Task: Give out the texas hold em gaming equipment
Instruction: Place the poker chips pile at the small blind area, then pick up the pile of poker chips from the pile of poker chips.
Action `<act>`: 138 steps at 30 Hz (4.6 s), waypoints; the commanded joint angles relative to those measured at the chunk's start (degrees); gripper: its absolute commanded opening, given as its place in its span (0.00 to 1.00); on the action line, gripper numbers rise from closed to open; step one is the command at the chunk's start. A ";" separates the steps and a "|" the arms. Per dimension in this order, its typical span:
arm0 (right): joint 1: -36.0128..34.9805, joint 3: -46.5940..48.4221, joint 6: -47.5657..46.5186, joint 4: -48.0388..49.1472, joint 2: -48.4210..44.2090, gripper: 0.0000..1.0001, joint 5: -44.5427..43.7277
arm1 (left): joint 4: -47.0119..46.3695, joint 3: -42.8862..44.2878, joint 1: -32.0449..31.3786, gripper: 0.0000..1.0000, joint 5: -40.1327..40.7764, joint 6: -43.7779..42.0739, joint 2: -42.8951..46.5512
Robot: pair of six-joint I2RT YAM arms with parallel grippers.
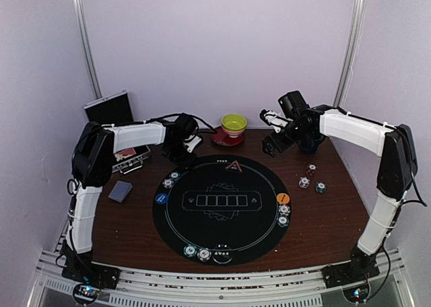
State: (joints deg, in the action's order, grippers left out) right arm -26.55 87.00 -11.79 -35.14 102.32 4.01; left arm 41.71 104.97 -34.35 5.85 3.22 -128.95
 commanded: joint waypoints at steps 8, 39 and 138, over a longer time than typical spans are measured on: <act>-0.01 -0.50 0.19 0.68 -2.26 0.92 -0.23 | 0.27 1.34 1.18 0.00 1.93 -0.77 -1.69; 0.00 -0.61 0.01 0.77 -1.58 0.92 -0.38 | 1.43 1.71 2.64 0.43 2.24 -1.30 -4.11; 22.77 -3.42 0.73 -5.54 10.64 0.81 1.07 | -12.53 -43.36 -7.49 0.98 9.23 11.02 48.57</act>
State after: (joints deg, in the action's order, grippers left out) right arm -3.53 84.14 -10.76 -41.43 113.36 6.87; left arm 31.31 61.39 -42.06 14.26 14.81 -79.96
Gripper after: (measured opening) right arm 0.816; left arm 0.978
